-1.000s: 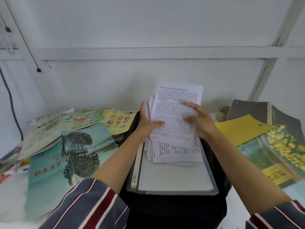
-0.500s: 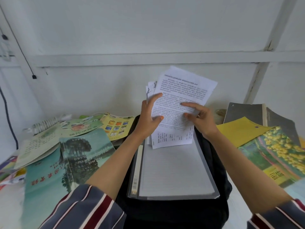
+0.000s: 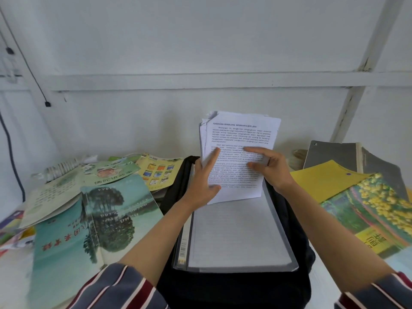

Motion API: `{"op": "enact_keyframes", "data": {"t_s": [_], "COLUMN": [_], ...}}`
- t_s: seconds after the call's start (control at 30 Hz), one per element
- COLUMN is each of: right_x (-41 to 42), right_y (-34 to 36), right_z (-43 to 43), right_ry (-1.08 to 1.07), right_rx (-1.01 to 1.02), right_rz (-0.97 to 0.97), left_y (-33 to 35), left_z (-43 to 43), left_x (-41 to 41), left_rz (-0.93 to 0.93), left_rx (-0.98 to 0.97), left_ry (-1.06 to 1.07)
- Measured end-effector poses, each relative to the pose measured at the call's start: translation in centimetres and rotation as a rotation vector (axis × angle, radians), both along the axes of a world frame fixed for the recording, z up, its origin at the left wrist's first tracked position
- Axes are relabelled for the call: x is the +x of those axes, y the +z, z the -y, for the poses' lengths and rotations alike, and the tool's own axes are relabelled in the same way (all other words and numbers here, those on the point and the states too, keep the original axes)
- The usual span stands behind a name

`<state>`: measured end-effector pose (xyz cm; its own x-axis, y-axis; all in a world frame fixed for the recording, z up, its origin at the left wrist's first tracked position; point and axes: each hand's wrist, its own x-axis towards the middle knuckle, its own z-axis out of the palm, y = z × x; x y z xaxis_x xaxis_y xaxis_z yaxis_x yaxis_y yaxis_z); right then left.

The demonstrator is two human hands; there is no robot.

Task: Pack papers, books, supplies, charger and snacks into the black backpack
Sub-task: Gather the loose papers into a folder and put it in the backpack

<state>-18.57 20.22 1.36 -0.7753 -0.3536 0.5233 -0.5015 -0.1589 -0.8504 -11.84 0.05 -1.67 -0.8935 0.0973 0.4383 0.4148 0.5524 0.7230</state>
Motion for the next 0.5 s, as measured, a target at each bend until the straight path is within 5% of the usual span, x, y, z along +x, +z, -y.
{"op": "enact_keyframes", "data": {"t_s": [0.33,0.5], "right_x": [-0.5,-0.1], "right_y": [-0.6,0.2], "right_z": [-0.3,0.2], "right_ry": [0.044,0.052], "right_rx": [0.028,-0.01], "right_rz": [0.044,0.047], "left_y": [3.0,2.5], "left_z": [0.7,0.1], "left_x": [-0.6,-0.4], "left_rz": [-0.16,-0.054], "left_rx": [0.25,0.225], "left_ry": [0.061,0.021]}}
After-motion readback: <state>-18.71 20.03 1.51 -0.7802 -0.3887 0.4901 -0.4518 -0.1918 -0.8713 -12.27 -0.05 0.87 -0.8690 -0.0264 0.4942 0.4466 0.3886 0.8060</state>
